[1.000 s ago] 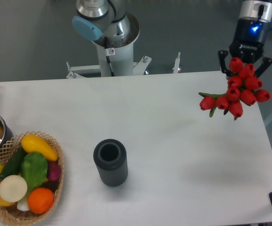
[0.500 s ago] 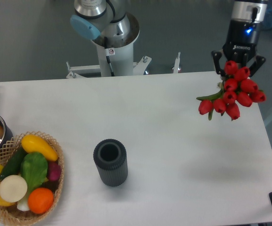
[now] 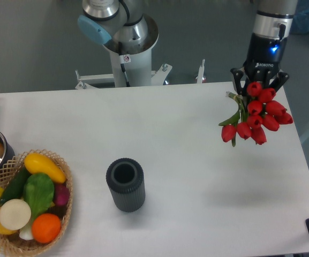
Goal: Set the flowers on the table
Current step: 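Carry the red tulips toward the black vase, lowering them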
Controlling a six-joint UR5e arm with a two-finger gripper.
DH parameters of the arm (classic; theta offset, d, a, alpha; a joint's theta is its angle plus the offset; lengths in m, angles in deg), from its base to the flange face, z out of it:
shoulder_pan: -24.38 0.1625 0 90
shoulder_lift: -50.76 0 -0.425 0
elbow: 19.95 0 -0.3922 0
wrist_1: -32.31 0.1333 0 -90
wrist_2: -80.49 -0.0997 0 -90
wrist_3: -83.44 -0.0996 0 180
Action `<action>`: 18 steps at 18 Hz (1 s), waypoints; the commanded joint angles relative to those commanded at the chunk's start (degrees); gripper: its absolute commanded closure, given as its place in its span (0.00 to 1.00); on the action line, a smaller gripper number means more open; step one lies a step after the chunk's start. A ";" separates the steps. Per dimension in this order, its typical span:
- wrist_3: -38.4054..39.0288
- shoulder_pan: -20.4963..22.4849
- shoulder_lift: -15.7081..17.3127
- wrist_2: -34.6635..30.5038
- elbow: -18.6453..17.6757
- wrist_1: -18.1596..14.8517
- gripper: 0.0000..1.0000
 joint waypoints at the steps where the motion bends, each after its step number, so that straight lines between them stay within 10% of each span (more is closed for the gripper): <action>1: -0.09 -0.79 -0.70 0.00 -0.35 0.09 0.67; 18: -0.97 -6.68 -11.69 -6.59 0.79 0.70 0.67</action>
